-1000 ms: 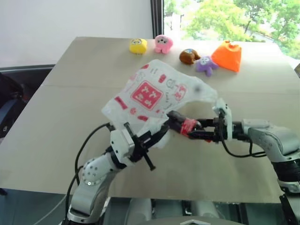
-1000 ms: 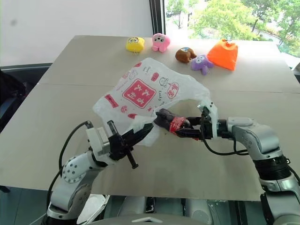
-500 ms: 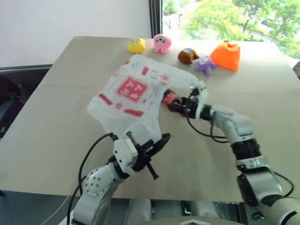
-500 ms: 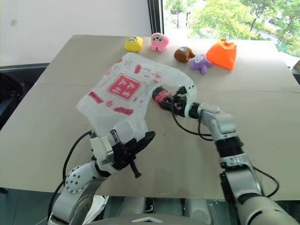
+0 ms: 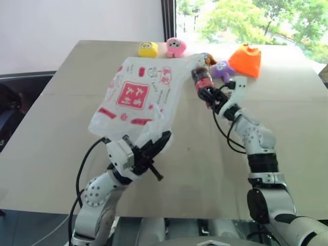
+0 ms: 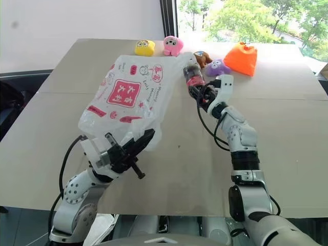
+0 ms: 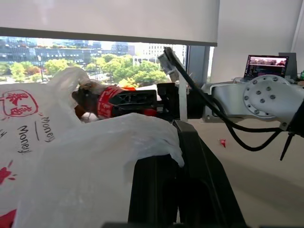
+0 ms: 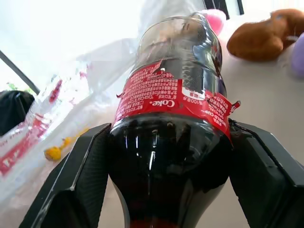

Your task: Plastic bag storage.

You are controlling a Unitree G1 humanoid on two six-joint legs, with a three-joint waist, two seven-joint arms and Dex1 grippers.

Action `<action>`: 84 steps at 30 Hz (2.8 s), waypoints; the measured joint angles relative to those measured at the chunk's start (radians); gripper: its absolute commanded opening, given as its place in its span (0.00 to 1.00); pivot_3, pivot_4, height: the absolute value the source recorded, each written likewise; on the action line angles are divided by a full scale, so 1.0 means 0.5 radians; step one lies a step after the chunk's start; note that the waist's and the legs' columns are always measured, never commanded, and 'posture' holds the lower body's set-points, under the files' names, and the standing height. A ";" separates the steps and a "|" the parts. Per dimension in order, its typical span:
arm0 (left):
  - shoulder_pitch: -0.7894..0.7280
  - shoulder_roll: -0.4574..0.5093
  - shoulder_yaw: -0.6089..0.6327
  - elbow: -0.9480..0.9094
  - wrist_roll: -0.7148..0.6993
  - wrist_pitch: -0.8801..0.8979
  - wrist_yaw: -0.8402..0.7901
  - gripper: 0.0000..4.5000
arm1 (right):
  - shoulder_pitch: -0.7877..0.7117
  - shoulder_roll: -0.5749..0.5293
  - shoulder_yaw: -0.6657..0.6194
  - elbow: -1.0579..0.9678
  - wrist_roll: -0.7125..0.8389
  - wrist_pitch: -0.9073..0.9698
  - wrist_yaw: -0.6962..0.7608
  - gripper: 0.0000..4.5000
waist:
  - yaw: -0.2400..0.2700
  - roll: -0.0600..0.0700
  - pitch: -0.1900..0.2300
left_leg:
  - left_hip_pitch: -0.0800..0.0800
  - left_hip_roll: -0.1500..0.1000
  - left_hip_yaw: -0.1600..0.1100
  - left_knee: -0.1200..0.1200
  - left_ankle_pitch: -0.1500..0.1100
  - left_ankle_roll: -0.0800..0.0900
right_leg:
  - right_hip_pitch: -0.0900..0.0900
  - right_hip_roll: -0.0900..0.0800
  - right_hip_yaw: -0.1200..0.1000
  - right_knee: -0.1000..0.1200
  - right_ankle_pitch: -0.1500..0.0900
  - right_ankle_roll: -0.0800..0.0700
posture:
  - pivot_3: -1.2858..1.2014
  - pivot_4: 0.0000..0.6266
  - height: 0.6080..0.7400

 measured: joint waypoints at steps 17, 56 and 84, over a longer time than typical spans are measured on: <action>0.004 -0.025 -0.074 -0.243 -0.310 0.259 0.061 0.00 | -0.019 -0.081 0.694 0.092 -0.115 0.439 0.638 0.68 | -0.053 -0.001 0.000 | 0.004 0.003 -0.005 0.000 0.000 0.000 | 0.001 0.005 0.002 0.002 0.000 0.000 | 0.52 0.24 1.00; -0.286 -0.053 0.417 0.028 -0.531 0.299 0.144 0.00 | 0.505 -0.330 0.202 -0.958 0.056 0.236 0.121 0.68 | -0.045 -0.002 0.000 | 0.002 0.000 -0.006 0.000 0.000 0.000 | 0.001 -0.001 0.007 0.001 0.000 0.000 | 0.52 0.24 1.00; -0.280 -0.081 0.812 -0.240 -0.598 0.443 0.820 0.00 | 0.219 -0.336 0.752 -0.971 0.494 0.643 0.767 0.68 | -0.025 -0.009 -0.001 | 0.001 -0.001 -0.011 0.002 0.000 0.000 | 0.002 0.000 0.001 0.000 0.000 0.000 | 0.52 0.24 1.00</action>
